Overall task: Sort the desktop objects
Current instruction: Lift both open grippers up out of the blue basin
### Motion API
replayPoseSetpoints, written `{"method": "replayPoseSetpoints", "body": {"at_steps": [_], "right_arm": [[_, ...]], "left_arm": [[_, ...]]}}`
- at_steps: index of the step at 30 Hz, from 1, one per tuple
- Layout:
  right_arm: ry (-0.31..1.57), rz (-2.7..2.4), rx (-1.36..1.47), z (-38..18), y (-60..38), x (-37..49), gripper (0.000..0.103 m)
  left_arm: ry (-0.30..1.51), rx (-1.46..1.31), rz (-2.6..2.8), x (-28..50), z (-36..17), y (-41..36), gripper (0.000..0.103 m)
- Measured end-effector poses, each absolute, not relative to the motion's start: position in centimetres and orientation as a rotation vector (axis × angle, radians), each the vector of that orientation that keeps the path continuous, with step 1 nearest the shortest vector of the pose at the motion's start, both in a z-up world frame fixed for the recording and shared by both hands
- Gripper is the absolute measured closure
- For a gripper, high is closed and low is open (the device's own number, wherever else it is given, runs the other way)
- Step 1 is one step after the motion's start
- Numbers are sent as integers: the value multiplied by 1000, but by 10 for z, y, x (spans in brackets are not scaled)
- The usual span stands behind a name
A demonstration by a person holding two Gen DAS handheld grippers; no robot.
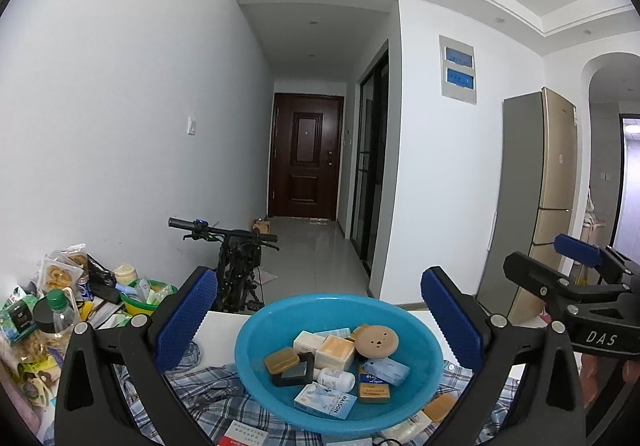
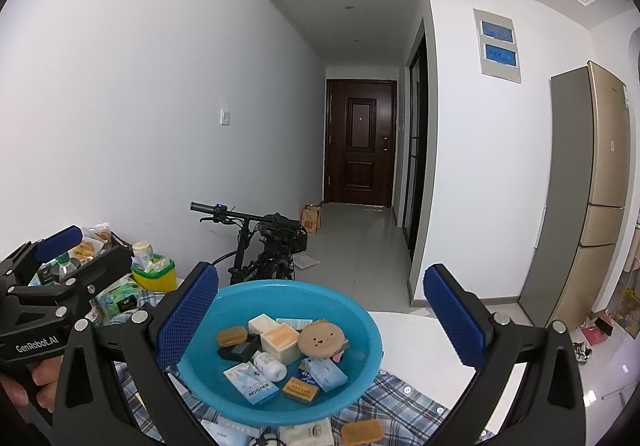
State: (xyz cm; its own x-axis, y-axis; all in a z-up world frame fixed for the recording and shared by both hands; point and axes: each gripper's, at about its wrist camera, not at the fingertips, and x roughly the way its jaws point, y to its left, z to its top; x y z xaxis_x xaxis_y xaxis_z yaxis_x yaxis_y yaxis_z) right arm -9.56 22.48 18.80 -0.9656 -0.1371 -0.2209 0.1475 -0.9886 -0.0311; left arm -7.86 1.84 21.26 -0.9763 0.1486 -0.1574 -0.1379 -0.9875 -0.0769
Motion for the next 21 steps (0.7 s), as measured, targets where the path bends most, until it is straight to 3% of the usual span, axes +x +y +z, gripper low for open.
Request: {"method": "replayPoseSetpoints", "body": {"at_steps": [21], "right_arm": [[3, -2997, 284, 195, 243, -59, 1]], "left_arm": [[-55, -207, 2942, -46, 228, 34, 0]]}}
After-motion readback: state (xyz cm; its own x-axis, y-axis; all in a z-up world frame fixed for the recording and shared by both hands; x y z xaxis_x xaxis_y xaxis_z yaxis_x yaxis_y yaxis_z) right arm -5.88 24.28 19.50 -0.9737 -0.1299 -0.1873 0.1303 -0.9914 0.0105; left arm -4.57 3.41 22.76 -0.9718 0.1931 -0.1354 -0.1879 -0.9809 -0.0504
